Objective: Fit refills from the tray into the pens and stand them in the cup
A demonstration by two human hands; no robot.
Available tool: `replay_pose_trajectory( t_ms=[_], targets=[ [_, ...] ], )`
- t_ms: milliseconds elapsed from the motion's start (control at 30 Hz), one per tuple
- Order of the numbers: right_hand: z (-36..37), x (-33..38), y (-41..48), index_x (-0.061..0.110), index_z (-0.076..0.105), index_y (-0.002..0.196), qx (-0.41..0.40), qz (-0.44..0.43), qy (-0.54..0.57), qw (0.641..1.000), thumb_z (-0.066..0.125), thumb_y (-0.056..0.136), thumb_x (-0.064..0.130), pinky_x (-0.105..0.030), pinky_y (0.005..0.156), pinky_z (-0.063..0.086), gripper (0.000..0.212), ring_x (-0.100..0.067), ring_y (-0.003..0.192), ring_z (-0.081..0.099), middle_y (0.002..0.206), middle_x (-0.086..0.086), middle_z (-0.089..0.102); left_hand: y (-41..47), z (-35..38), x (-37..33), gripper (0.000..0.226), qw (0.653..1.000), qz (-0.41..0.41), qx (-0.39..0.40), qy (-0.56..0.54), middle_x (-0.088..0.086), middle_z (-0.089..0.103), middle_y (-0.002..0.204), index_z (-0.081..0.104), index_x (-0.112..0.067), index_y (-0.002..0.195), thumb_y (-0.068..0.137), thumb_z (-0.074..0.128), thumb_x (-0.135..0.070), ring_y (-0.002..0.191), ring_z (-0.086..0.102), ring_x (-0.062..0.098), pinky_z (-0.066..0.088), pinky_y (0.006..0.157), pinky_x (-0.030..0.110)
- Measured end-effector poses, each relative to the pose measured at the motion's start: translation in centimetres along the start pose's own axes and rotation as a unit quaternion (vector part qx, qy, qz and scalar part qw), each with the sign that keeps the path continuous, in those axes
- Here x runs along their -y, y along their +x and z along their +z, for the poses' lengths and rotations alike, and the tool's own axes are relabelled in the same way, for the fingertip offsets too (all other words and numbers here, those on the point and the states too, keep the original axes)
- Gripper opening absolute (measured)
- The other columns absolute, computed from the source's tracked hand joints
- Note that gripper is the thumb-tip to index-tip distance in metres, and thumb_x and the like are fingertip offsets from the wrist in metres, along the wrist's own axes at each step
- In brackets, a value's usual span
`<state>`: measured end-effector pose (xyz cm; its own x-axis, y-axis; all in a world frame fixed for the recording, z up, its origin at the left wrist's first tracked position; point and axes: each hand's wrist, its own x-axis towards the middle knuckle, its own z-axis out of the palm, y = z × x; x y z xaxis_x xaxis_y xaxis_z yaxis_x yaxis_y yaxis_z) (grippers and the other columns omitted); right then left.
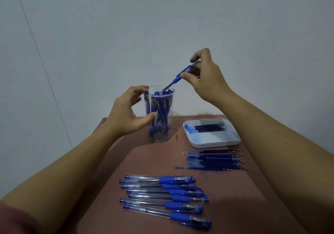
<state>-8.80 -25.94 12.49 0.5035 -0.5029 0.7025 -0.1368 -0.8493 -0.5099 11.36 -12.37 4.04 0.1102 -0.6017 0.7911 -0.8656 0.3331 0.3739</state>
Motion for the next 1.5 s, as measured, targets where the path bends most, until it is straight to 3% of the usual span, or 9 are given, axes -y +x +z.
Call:
replay_pose_trajectory(
  t_ms=[200,333,533,733,867,1033,1133,1400,1500],
  targets=[
    [3.0,-0.8,-1.3,0.017,0.055,0.1,-0.004,0.01,0.013,1.0,0.07,0.089,0.018,-0.009,0.065,0.044,0.018,0.003,0.068,0.056,0.08,0.005,0.063,-0.3,0.2,0.1,0.069,1.0,0.006,0.009,0.025,-0.001,0.055,0.135,0.048,-0.008,0.13,0.073,0.082,-0.029,0.124,0.053,0.006,0.043,0.105,0.022],
    [3.5,-1.4,-2.0,0.018,0.069,0.107,0.056,-0.003,-0.034,0.998,0.057,0.097,0.03,-0.006,0.071,0.041,0.02,0.001,0.079,0.055,0.095,0.008,0.061,-0.6,0.1,0.2,0.073,0.997,0.017,0.028,0.064,0.002,0.051,0.141,0.043,-0.007,0.136,0.077,0.078,-0.032,0.128,0.051,0.013,0.041,0.109,0.028],
    [2.8,-1.1,-3.4,0.024,0.064,0.122,0.102,0.001,-0.05,0.994,0.054,0.097,0.04,-0.021,0.083,0.043,0.032,-0.011,0.095,0.055,0.107,0.005,0.056,-0.6,-0.4,-0.6,0.074,0.991,-0.002,0.048,0.121,0.002,0.047,0.146,0.041,-0.01,0.139,0.079,0.075,-0.037,0.132,0.047,0.016,0.04,0.108,0.027],
    [0.0,0.5,-6.9,0.028,0.061,0.121,0.106,-0.015,-0.06,0.992,0.056,0.094,0.044,-0.012,0.081,0.04,0.032,-0.005,0.096,0.054,0.11,0.009,0.056,-2.3,-1.8,-5.0,0.076,0.985,-0.035,0.032,0.167,0.006,0.035,0.154,0.034,-0.013,0.147,0.085,0.071,-0.036,0.141,0.034,0.02,0.028,0.113,0.031],
    [-1.9,0.6,-11.1,0.028,0.066,0.113,0.142,-0.031,-0.072,0.987,0.058,0.09,0.049,-0.013,0.081,0.041,0.032,0.003,0.095,0.054,0.105,0.017,0.058,-5.4,-2.7,-9.1,0.069,0.978,-0.017,0.144,0.153,-0.011,0.045,0.14,0.038,-0.024,0.143,0.087,0.063,-0.053,0.11,0.051,0.001,0.037,0.106,0.025],
    [-2.1,-0.3,-15.6,0.035,0.066,0.103,0.229,-0.037,-0.103,0.967,0.064,0.087,0.051,-0.016,0.083,0.039,0.023,0.003,0.098,0.052,0.098,0.023,0.058,-9.1,-1.7,-10.2,0.082,0.933,-0.038,0.344,0.097,-0.016,0.048,0.139,0.041,-0.033,0.141,0.074,0.051,-0.081,0.124,0.047,-0.002,0.041,0.105,0.026],
    [-1.7,0.1,-17.1,0.037,0.069,0.098,0.256,-0.033,-0.096,0.961,0.066,0.086,0.046,-0.012,0.084,0.037,0.015,0.004,0.1,0.049,0.095,0.024,0.059,-10.6,-0.8,-10.6,0.075,0.929,-0.035,0.361,0.072,-0.015,0.056,0.119,0.049,-0.031,0.13,0.074,0.052,-0.081,0.105,0.056,0.003,0.049,0.09,0.031],
    [-0.3,0.4,-17.7,0.033,0.074,0.099,0.305,-0.033,-0.099,0.947,0.067,0.086,0.049,-0.019,0.087,0.039,0.022,0.008,0.097,0.045,0.095,0.02,0.057,-11.7,-0.4,-11.4,0.078,0.931,-0.038,0.351,0.087,-0.019,0.049,0.13,0.045,-0.032,0.137,0.077,0.048,-0.081,0.112,0.052,0.0,0.047,0.097,0.028],
    [-0.3,0.4,-17.7,0.03,0.072,0.096,0.286,-0.027,-0.094,0.953,0.068,0.086,0.044,-0.021,0.086,0.042,0.017,0.002,0.095,0.049,0.094,0.019,0.059,-11.8,-0.4,-11.5,0.075,0.931,-0.041,0.351,0.091,-0.018,0.052,0.121,0.046,-0.032,0.134,0.077,0.048,-0.081,0.104,0.054,0.0,0.048,0.092,0.028]
  ],
)
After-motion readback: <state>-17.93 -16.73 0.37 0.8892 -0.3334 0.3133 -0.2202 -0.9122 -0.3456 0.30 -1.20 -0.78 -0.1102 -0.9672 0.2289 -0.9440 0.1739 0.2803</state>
